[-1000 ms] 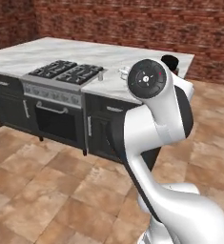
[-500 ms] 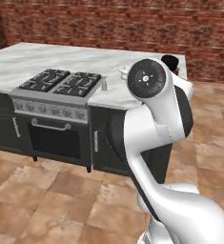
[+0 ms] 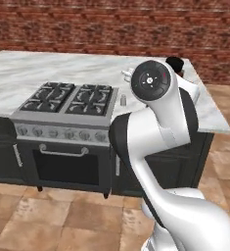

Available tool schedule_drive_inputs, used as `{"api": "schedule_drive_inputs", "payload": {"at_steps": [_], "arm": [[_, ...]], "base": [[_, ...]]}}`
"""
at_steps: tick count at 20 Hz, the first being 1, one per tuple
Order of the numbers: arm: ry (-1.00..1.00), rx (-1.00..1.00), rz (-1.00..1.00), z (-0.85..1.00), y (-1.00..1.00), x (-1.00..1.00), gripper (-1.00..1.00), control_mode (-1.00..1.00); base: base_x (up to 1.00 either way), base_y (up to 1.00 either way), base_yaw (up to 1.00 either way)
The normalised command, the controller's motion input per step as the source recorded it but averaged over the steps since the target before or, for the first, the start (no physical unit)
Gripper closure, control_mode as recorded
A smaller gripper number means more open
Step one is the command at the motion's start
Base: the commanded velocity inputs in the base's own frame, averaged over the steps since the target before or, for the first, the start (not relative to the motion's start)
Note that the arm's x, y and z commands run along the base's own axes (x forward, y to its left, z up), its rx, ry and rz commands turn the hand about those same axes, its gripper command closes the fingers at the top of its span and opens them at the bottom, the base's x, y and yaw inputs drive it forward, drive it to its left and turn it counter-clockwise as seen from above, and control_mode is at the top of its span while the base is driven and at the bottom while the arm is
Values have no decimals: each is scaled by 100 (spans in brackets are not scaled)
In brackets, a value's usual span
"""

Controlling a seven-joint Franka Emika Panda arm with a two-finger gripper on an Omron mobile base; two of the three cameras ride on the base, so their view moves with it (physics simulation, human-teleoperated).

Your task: Collect the paprika, mayonnaise, and shaker from the cabinet and place them next to the stove.

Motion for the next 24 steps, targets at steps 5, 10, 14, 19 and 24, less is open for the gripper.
{"api": "schedule_drive_inputs", "payload": {"at_steps": [5, 10, 14, 19, 24], "arm": [[0, 0, 0, 0, 0, 0, 100, 100], [0, 0, 0, 0, 0, 0, 100, 100], [0, 0, 0, 0, 0, 0, 100, 100], [0, 0, 0, 0, 0, 0, 100, 100], [0, 0, 0, 0, 0, 0, 100, 100]], "base": [[99, 95, -30], [93, 96, -31], [74, 99, -33], [73, 100, -33], [69, 99, -32]]}}
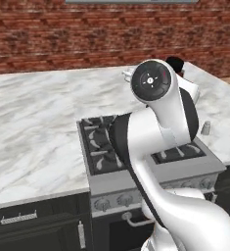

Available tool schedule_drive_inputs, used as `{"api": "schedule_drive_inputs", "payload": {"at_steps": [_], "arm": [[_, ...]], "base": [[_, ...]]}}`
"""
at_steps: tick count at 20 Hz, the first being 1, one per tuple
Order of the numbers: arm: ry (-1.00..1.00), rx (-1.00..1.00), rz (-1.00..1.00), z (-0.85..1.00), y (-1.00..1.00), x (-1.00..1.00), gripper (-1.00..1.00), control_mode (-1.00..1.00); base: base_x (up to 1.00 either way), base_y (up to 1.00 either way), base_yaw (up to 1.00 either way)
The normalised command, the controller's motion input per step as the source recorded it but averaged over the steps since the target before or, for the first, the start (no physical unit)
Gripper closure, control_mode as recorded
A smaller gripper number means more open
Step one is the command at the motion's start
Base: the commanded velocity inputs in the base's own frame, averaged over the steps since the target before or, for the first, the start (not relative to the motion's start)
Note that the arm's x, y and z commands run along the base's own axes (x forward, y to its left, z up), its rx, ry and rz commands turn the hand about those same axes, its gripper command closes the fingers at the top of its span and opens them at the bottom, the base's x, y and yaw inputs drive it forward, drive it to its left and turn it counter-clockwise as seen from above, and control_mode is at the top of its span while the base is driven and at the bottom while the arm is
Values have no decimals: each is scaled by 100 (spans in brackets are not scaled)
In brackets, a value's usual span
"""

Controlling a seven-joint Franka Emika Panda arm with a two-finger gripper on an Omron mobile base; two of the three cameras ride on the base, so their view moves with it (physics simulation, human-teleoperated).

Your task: Collect the paprika, mayonnaise, and shaker from the cabinet and place them next to the stove.

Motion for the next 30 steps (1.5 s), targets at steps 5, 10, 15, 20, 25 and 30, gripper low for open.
{"api": "schedule_drive_inputs", "payload": {"at_steps": [5, 10, 15, 20, 25, 30], "arm": [[0, 0, 0, 0, 0, 0, 100, 100], [3, 0, -8, -26, 45, 49, 100, -100], [11, 3, 17, -49, 24, 90, 100, -100], [8, 6, 51, -51, 8, 67, 100, -100], [3, 2, 54, -50, 7, 54, 100, -100], [0, 0, 60, -48, 16, 18, 100, -100]], "base": [[65, 92, -30], [11, 15, -5], [0, 0, 0], [0, 0, 0], [0, 0, 0], [0, 0, 0]]}}
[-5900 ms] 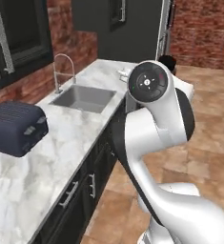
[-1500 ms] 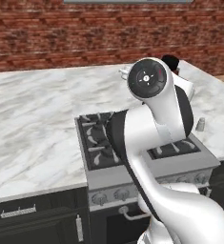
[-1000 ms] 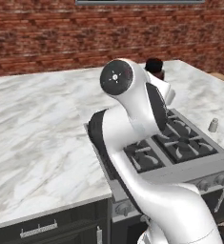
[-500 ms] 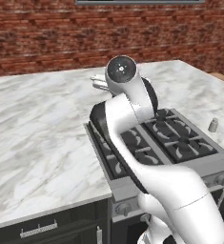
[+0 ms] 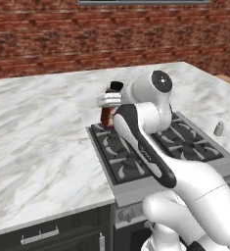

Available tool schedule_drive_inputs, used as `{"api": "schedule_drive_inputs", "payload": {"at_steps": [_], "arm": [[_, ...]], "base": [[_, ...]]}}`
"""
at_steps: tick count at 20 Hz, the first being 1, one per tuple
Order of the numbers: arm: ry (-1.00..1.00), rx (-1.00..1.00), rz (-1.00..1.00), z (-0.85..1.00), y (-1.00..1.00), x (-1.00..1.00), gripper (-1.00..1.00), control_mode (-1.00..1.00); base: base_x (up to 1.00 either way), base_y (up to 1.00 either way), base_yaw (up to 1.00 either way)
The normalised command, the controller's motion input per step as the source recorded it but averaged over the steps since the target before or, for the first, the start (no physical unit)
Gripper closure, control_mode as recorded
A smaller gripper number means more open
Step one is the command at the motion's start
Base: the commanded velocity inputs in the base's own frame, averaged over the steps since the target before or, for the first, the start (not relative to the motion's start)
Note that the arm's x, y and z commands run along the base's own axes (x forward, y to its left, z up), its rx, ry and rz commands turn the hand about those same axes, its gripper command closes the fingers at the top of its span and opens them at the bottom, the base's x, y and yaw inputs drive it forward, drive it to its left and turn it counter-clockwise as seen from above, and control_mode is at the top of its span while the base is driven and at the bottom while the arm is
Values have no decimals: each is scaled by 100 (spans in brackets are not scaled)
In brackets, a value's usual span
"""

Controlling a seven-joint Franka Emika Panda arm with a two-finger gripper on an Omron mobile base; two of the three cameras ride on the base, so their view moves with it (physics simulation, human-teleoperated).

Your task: Collect the paprika, mayonnaise, and shaker from the cabinet and place them next to the stove.

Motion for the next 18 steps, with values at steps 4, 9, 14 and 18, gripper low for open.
{"api": "schedule_drive_inputs", "payload": {"at_steps": [4, 9, 14, 18], "arm": [[0, -3, 67, -50, 23, 0, 100, -100], [0, -5, 61, -35, 21, 3, 100, -100], [0, -9, 43, -6, 0, 16, 100, -100], [-2, -11, 20, -1, 1, 18, 100, -100]], "base": [[0, 0, 0], [0, 0, 0], [0, 0, 0], [0, 0, 0]]}}
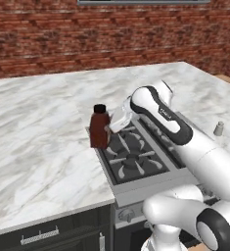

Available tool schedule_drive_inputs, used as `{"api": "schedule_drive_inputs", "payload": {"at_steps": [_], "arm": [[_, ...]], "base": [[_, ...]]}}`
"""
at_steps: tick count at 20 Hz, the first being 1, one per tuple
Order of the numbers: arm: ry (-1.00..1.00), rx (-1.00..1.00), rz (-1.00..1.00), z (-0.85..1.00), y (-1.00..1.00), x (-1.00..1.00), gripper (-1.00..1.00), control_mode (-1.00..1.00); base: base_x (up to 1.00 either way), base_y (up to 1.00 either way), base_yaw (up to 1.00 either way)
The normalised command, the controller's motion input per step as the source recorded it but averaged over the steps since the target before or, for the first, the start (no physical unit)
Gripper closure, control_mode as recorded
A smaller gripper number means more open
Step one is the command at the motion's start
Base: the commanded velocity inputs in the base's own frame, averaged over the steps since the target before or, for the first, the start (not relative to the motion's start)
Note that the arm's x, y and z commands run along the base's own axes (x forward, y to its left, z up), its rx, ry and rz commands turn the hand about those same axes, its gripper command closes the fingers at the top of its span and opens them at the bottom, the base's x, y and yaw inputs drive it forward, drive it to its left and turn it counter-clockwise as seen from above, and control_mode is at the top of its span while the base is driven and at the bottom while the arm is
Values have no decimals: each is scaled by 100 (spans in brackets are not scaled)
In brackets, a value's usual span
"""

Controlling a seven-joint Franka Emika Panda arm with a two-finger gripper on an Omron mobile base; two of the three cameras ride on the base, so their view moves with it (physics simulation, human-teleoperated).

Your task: Collect the paprika, mayonnaise, and shaker from the cabinet and place them next to the stove.

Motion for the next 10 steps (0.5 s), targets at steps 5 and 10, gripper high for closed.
{"api": "schedule_drive_inputs", "payload": {"at_steps": [5, 10], "arm": [[0, -7, 10, -19, 12, 30, 100, -100], [-2, 0, 11, -38, 20, 24, 100, -100]], "base": [[0, 0, 0], [0, 0, 0]]}}
